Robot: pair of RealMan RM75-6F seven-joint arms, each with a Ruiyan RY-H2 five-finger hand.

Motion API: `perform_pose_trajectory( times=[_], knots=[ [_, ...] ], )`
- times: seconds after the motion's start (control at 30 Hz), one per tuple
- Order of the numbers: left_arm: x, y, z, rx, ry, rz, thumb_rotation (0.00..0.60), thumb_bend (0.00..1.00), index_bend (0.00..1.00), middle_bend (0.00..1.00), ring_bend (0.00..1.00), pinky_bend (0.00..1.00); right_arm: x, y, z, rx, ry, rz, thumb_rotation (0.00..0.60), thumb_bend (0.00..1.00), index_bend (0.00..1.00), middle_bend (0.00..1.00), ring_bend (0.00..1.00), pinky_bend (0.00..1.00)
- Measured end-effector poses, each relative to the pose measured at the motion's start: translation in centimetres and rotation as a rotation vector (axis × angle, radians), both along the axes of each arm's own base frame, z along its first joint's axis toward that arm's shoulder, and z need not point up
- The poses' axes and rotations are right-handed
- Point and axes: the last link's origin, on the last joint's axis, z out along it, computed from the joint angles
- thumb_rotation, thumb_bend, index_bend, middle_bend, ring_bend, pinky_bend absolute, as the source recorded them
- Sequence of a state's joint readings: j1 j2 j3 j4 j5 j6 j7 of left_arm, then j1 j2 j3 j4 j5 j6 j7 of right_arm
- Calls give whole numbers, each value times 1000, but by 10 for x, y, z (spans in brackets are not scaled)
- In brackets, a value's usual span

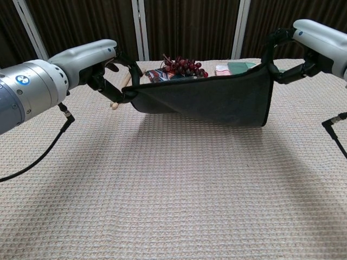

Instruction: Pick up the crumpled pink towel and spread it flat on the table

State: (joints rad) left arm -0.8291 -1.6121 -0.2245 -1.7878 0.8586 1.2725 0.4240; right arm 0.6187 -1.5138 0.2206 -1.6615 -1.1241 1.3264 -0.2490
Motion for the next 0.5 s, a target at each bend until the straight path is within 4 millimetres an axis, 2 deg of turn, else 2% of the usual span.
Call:
perform_pose_trajectory(
  times=[0.5],
  knots=[
    [0,-16,-8,-38,-11,-22,600,523,629,215,7,123,-6,14,0,5,-5,-6,600,561,539,182,138,16]
  ],
)
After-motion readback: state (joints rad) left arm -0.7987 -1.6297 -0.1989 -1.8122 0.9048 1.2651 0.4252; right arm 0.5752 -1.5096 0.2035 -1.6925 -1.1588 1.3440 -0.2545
